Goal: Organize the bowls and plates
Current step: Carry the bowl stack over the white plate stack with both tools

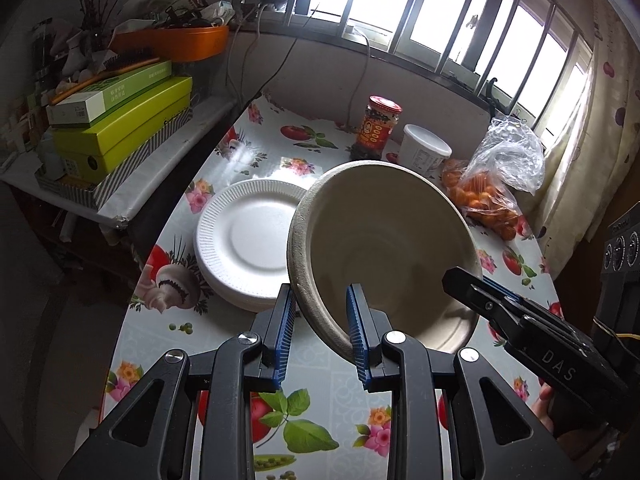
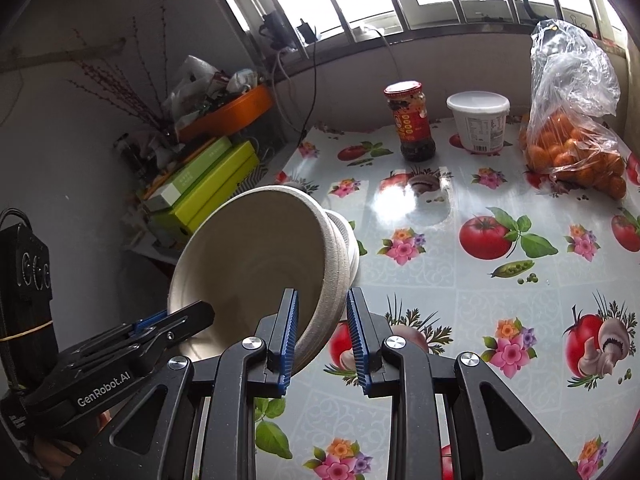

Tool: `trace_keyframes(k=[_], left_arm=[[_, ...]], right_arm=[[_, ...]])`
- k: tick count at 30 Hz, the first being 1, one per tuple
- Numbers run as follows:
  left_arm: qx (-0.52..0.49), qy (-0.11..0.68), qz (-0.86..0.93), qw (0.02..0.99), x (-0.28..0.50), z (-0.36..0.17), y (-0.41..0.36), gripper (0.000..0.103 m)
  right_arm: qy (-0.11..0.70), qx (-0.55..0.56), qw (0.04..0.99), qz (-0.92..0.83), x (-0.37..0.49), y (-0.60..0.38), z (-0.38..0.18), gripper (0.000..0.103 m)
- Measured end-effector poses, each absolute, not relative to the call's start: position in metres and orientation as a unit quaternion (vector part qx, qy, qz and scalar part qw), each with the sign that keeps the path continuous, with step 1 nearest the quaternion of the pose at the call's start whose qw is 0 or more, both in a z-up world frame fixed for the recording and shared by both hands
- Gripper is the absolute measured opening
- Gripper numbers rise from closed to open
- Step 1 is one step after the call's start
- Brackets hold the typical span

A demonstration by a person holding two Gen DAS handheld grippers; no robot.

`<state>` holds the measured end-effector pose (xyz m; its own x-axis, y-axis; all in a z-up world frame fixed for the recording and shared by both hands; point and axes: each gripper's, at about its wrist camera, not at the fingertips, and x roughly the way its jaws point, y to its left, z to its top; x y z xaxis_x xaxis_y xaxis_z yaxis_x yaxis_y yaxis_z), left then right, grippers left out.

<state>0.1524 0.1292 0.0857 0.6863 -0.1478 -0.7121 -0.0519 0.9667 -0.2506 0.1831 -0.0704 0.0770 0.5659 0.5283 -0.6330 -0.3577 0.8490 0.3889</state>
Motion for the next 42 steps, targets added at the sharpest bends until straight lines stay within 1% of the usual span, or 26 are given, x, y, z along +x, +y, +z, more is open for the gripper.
trace_keyframes(k=[9, 21, 30, 42], left_arm=[[-0.134, 0.390, -0.010, 0.911, 0.167, 0.094, 0.145, 0.027], [-0.141, 0.397, 0.007, 0.907, 0.193, 0.091, 0.169, 0.027], [-0.143, 0.410, 0.020, 0.900, 0.219, 0.079, 0.186, 0.027], [-0.147, 0.442, 0.031, 0.885, 0.250, 0.047, 0.199, 0.027]], right_arm=[[0.402, 0.112, 0.869, 0.265, 0.206, -0.053, 0.083, 0.025], [0.418, 0.109, 0.859, 0.275, 0.239, -0.026, 0.083, 0.024], [0.447, 0.107, 0.844, 0.278, 0.271, -0.003, 0.067, 0.024], [0.481, 0.104, 0.827, 0.271, 0.302, 0.013, 0.035, 0.025]])
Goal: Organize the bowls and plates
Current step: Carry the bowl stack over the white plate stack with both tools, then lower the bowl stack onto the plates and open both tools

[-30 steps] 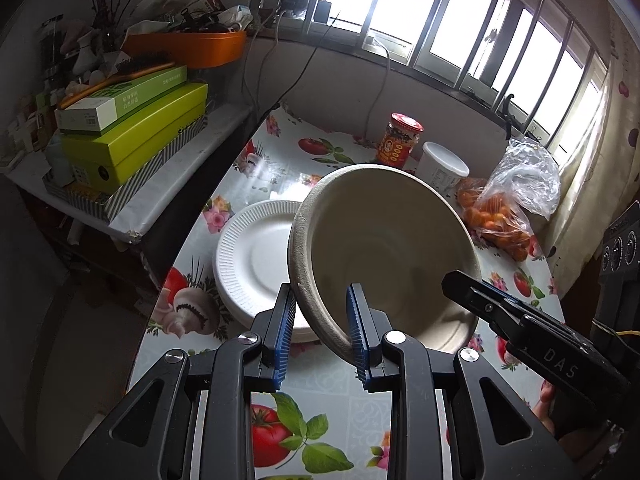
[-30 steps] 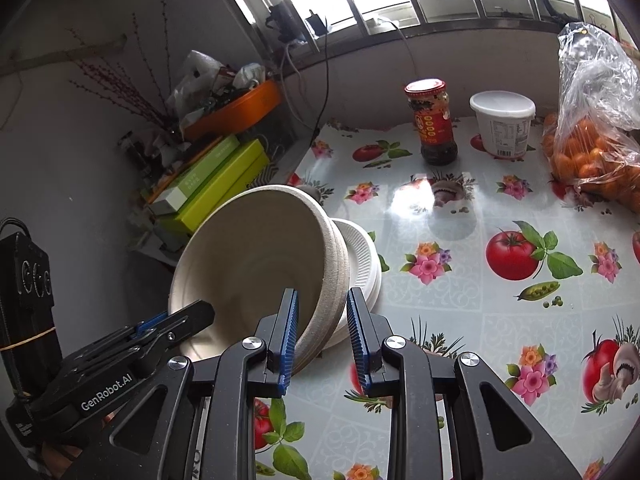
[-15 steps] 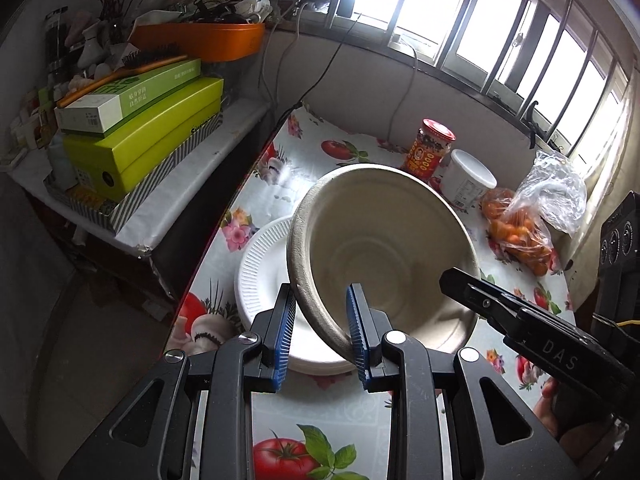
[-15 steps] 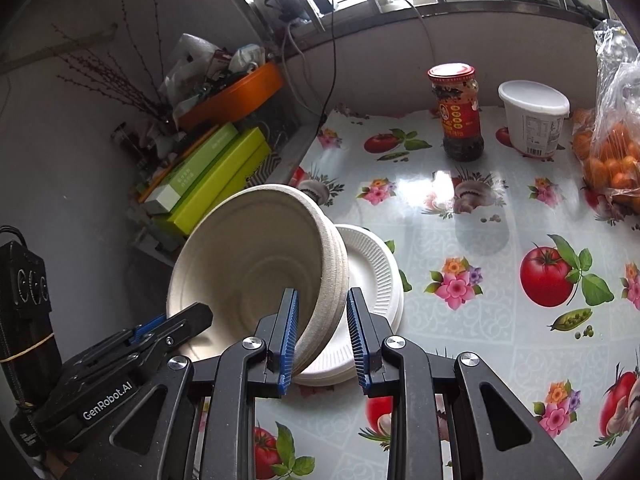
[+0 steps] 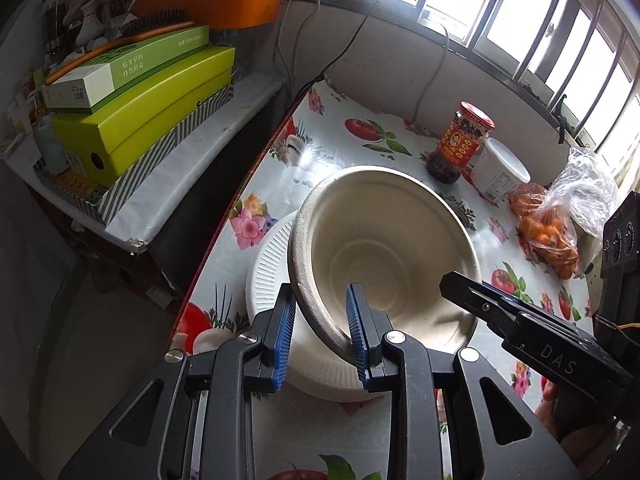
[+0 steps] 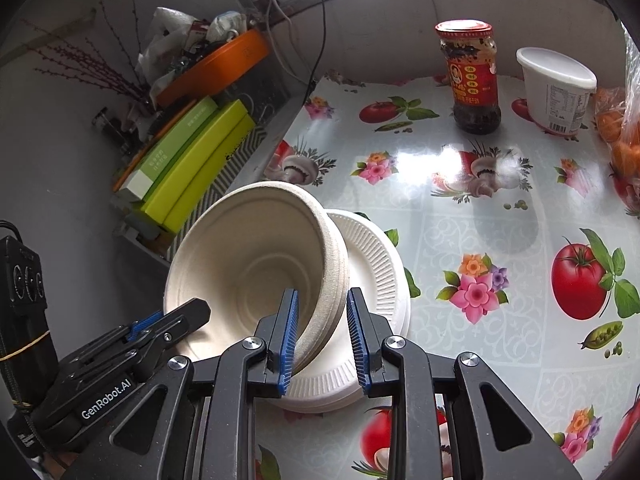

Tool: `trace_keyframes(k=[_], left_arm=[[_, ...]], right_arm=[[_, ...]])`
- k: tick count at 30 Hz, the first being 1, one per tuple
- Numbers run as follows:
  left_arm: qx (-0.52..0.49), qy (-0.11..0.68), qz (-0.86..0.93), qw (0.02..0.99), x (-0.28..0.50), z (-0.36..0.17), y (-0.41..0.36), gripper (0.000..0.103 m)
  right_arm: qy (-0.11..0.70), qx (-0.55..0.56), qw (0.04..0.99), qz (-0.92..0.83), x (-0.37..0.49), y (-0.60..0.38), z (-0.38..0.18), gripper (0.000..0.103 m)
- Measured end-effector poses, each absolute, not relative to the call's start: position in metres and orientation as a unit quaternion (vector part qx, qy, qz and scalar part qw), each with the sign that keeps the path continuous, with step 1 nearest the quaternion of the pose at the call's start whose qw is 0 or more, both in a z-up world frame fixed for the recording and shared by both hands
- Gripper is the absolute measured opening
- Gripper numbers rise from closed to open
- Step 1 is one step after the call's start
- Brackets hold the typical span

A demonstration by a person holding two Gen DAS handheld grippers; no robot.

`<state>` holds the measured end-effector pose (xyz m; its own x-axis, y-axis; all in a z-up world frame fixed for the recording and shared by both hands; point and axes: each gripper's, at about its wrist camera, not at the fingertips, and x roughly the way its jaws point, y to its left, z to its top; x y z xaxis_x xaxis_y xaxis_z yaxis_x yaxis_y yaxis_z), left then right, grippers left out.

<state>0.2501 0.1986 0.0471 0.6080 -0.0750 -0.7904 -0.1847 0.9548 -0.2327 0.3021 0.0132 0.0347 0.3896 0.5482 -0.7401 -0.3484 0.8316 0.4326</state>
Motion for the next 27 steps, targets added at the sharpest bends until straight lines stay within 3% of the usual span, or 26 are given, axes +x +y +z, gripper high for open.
trace_keyframes(k=[27], left_arm=[[-0.144, 0.463, 0.035, 0.874, 0.265, 0.024, 0.197, 0.027]], right_arm=[[0.499, 0.102, 0.820, 0.262, 0.319, 0.015, 0.015, 0.026]])
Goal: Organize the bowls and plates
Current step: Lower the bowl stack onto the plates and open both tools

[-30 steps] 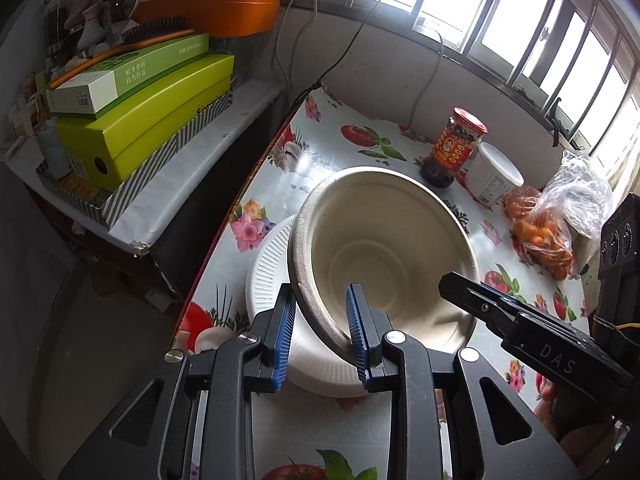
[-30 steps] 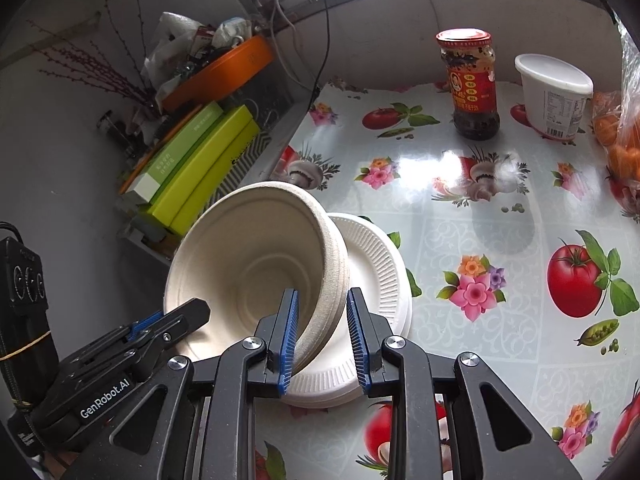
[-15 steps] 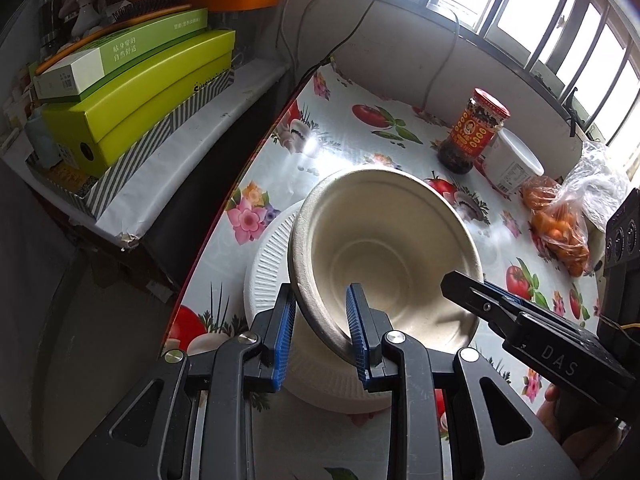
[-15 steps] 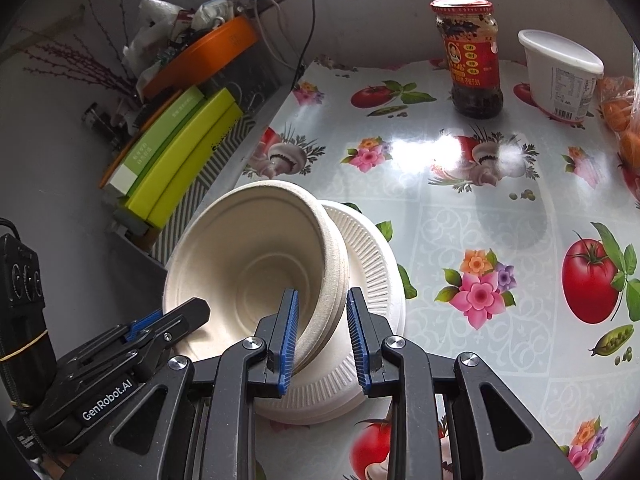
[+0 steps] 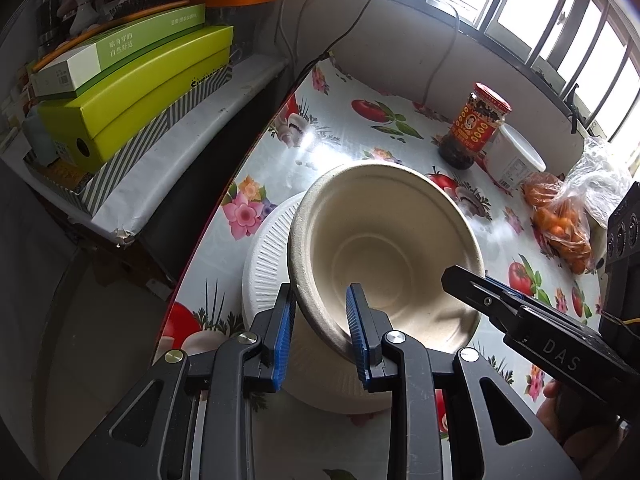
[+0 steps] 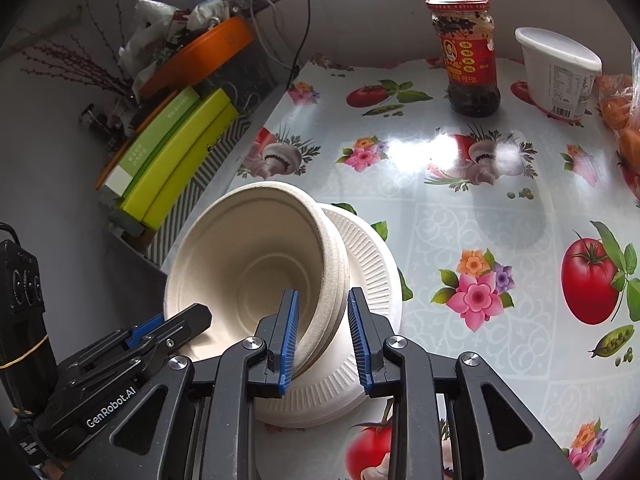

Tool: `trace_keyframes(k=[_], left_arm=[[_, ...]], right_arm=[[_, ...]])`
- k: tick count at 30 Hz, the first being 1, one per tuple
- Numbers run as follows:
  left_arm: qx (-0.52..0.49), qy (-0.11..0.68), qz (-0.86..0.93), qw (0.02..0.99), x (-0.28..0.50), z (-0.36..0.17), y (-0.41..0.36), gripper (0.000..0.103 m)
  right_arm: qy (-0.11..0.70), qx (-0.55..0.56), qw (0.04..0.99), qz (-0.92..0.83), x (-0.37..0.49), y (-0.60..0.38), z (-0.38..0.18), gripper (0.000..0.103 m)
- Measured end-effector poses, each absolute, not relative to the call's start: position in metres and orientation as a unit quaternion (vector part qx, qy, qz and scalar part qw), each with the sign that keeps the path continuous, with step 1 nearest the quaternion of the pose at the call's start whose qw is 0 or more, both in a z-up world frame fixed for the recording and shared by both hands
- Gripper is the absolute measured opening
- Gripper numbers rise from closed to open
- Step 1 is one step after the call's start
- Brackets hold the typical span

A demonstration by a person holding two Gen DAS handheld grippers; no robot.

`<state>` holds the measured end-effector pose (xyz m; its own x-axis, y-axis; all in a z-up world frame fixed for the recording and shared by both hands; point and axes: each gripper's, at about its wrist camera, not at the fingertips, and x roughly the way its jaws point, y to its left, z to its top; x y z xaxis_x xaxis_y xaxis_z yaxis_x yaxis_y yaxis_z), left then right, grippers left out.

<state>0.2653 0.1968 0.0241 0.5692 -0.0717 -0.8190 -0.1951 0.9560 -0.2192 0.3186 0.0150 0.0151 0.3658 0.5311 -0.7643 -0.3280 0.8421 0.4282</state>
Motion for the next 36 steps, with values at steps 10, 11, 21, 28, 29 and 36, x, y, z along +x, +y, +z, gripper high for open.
trace_keyframes(k=[10, 11, 21, 28, 29, 36], left_arm=[[-0.145, 0.464, 0.035, 0.873, 0.2650, 0.0234, 0.1980, 0.027], [-0.145, 0.463, 0.035, 0.874, 0.2647, 0.0237, 0.1980, 0.027], [-0.145, 0.460, 0.035, 0.875, 0.2621, 0.0237, 0.1972, 0.028], [-0.149, 0.452, 0.032, 0.879, 0.2615, 0.0267, 0.1981, 0.041], [-0.149, 0.451, 0.032, 0.879, 0.2613, 0.0271, 0.1981, 0.042], [-0.143, 0.445, 0.037, 0.883, 0.2590, 0.0313, 0.1977, 0.045]], right_arm=[[0.496, 0.100, 0.820, 0.266, 0.3173, 0.0163, 0.0165, 0.031], [0.495, 0.100, 0.820, 0.268, 0.3171, 0.0166, 0.0166, 0.032], [0.489, 0.100, 0.821, 0.275, 0.3139, 0.0207, 0.0179, 0.043], [0.486, 0.098, 0.824, 0.276, 0.3136, 0.0197, 0.0189, 0.046], [0.486, 0.098, 0.824, 0.276, 0.3137, 0.0199, 0.0189, 0.046], [0.481, 0.095, 0.826, 0.278, 0.3117, 0.0208, 0.0204, 0.047]])
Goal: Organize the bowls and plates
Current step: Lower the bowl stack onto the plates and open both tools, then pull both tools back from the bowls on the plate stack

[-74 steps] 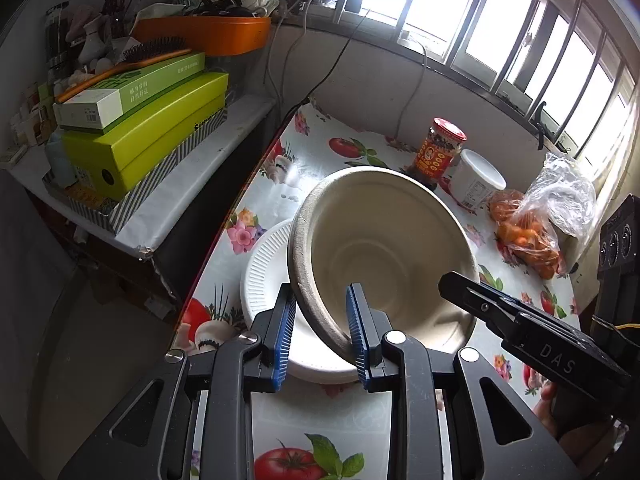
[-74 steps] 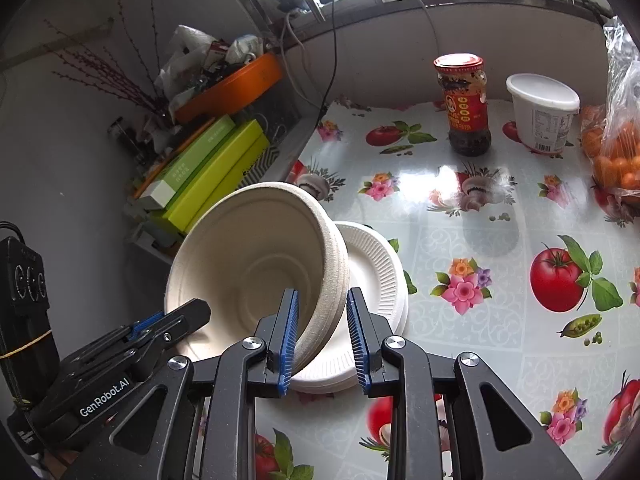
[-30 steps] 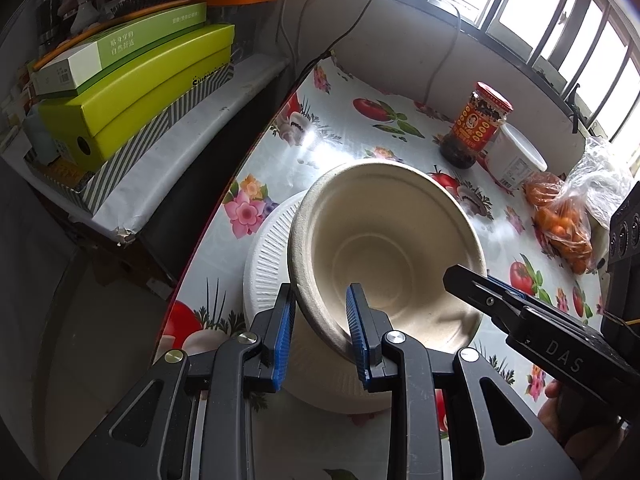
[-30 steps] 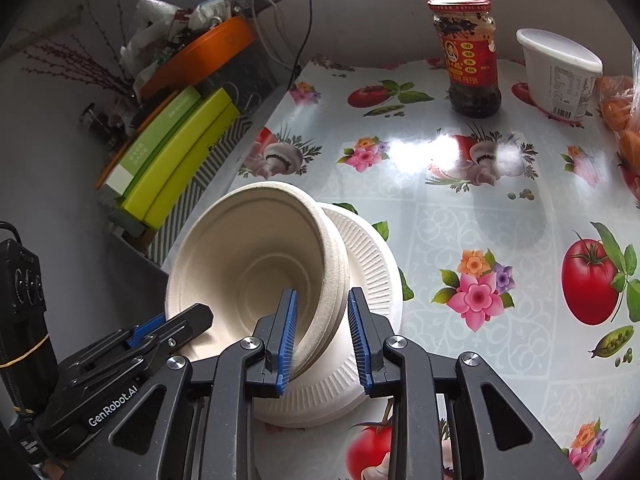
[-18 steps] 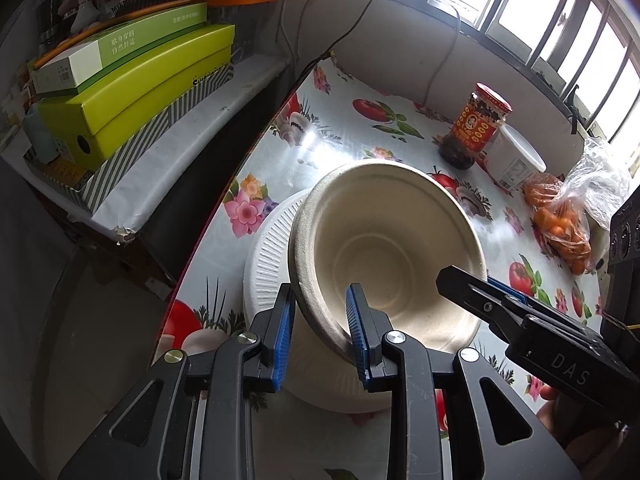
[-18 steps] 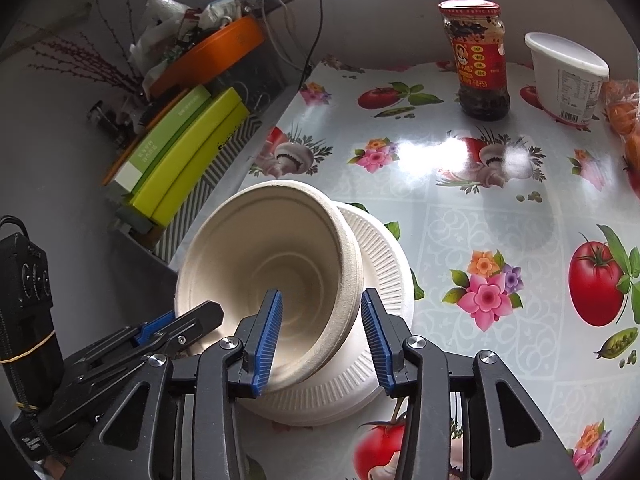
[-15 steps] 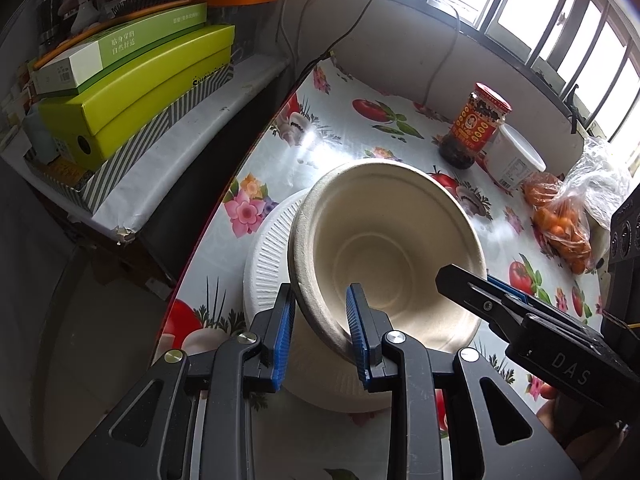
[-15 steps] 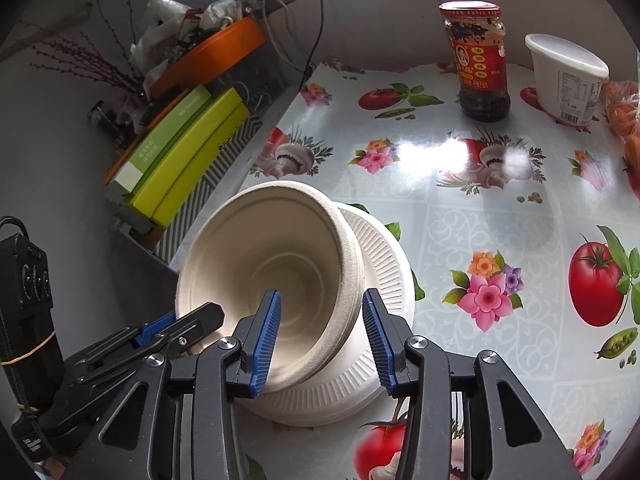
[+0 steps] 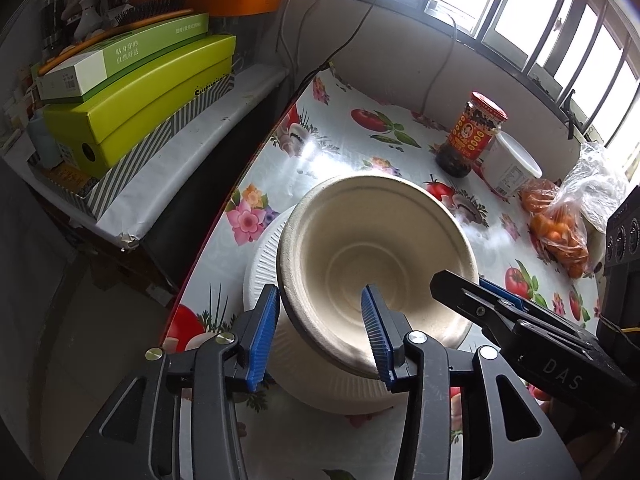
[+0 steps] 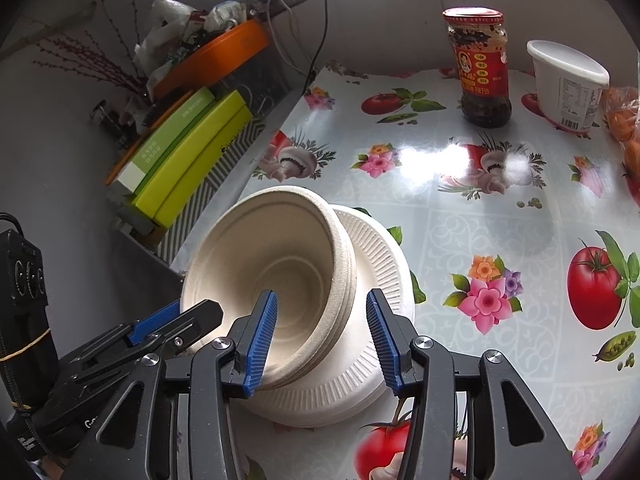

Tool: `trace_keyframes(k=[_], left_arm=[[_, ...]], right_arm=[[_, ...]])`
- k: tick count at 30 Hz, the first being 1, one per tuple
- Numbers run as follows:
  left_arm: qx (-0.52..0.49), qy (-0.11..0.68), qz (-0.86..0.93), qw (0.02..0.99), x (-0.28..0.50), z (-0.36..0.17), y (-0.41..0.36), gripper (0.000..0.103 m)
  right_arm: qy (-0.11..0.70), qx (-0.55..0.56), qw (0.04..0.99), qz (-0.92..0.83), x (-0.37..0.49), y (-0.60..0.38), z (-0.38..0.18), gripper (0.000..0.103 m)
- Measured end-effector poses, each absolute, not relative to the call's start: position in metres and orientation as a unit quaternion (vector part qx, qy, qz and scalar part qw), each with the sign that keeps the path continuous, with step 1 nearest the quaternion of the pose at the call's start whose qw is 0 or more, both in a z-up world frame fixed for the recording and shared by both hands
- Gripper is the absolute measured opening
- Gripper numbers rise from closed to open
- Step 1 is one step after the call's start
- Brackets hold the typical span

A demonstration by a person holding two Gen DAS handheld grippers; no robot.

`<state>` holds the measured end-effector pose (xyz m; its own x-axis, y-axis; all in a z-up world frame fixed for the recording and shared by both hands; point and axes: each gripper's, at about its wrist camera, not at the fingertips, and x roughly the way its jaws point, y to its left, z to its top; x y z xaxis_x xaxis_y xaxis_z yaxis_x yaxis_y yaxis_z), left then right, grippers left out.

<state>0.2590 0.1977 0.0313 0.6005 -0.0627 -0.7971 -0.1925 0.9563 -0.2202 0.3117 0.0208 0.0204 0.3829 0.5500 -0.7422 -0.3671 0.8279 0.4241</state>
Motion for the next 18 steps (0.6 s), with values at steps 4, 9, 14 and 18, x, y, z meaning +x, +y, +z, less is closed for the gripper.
trace_keyframes(k=[4, 9, 14, 18], left_arm=[[-0.143, 0.439, 0.036, 0.886, 0.256, 0.036, 0.197, 0.047], [-0.136, 0.432, 0.038, 0.891, 0.248, 0.042, 0.193, 0.047], [-0.121, 0.412, 0.045, 0.902, 0.234, 0.053, 0.187, 0.047], [-0.122, 0.406, 0.040, 0.905, 0.223, 0.056, 0.184, 0.047]], right_arm=[[0.478, 0.095, 0.827, 0.280, 0.309, 0.020, 0.022, 0.051], [0.470, 0.088, 0.833, 0.280, 0.302, 0.018, 0.027, 0.052], [0.450, 0.083, 0.841, 0.288, 0.290, 0.013, 0.036, 0.054], [0.434, 0.072, 0.849, 0.291, 0.277, 0.010, 0.043, 0.055]])
